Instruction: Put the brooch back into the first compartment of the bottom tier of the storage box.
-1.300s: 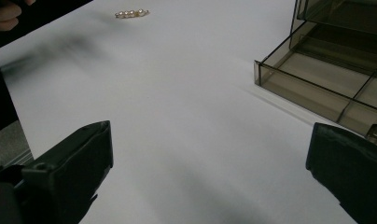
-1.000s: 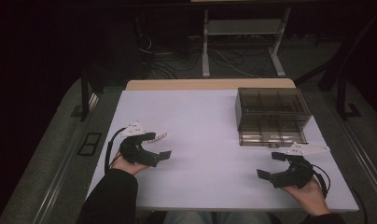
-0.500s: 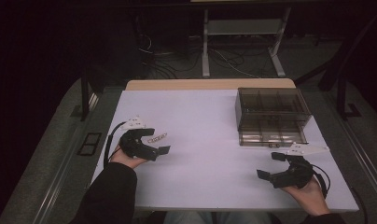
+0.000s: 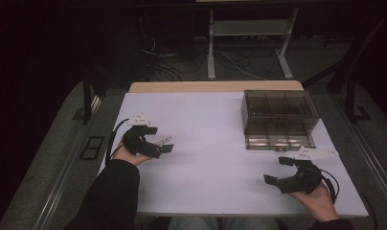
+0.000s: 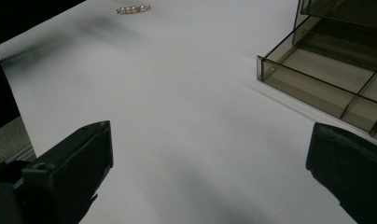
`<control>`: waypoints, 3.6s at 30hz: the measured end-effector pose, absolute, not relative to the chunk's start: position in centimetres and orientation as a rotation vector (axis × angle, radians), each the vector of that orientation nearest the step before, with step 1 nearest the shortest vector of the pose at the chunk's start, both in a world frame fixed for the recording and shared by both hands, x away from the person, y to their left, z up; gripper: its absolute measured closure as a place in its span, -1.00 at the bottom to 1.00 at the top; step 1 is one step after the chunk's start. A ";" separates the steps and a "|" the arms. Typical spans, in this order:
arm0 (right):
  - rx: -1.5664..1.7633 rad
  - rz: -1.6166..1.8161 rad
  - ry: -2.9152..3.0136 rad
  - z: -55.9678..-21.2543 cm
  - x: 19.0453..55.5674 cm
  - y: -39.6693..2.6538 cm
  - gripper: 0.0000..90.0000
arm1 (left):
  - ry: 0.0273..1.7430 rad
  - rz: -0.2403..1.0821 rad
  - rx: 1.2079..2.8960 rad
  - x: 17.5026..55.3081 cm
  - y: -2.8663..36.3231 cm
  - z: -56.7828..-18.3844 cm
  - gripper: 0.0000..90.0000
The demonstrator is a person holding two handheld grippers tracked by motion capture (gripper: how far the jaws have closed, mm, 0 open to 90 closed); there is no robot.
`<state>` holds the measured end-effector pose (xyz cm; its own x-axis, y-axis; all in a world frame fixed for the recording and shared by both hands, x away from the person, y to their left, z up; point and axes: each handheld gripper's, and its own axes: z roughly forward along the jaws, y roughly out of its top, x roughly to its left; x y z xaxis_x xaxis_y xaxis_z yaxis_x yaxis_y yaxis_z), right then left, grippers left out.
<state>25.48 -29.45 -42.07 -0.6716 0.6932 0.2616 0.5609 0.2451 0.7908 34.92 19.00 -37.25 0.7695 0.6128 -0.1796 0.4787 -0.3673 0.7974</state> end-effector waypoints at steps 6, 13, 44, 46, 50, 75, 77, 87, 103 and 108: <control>1.205 1.404 2.364 -42.1 25.5 -29.5 -1.00 | 0.825 0.198 2.056 35.6 19.2 -37.2 -1.00; 1.203 1.405 2.364 -42.1 25.5 -29.5 -1.00 | 0.842 0.212 2.077 36.4 19.3 -37.1 -1.00; 1.204 1.400 2.372 -42.1 25.5 -29.5 -1.00 | 0.884 0.186 2.148 39.4 19.4 -39.6 -1.00; 1.202 1.399 2.376 -42.1 25.5 -29.6 -1.00 | 0.889 0.186 2.155 39.6 19.4 -39.7 -1.00; 1.201 1.399 2.376 -42.1 25.5 -29.5 -1.00 | 0.897 0.185 2.165 39.8 19.5 -40.0 -1.00; 1.197 1.390 2.383 -42.2 25.6 -29.5 -1.00 | 0.964 0.138 2.199 41.6 20.1 -42.4 -1.00; 1.196 1.389 2.384 -42.2 25.6 -29.5 -1.00 | 0.957 0.135 2.211 41.7 20.1 -42.5 -1.00; 1.196 1.389 2.385 -42.2 25.5 -29.5 -1.00 | 0.959 0.108 2.270 42.0 19.7 -43.4 -1.00; 1.195 1.387 2.389 -42.2 25.6 -29.6 -1.00 | 0.951 0.129 2.311 42.1 19.9 -43.8 -0.68; 1.196 1.387 2.389 -42.3 25.6 -29.6 -1.00 | 0.947 0.149 2.323 42.0 19.9 -43.7 -0.57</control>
<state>25.56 -29.56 -42.25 -0.6769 0.6883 0.2608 0.5677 0.2628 0.7801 42.00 19.93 -43.69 0.7368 0.6649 -0.1224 0.5951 -0.5519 0.5841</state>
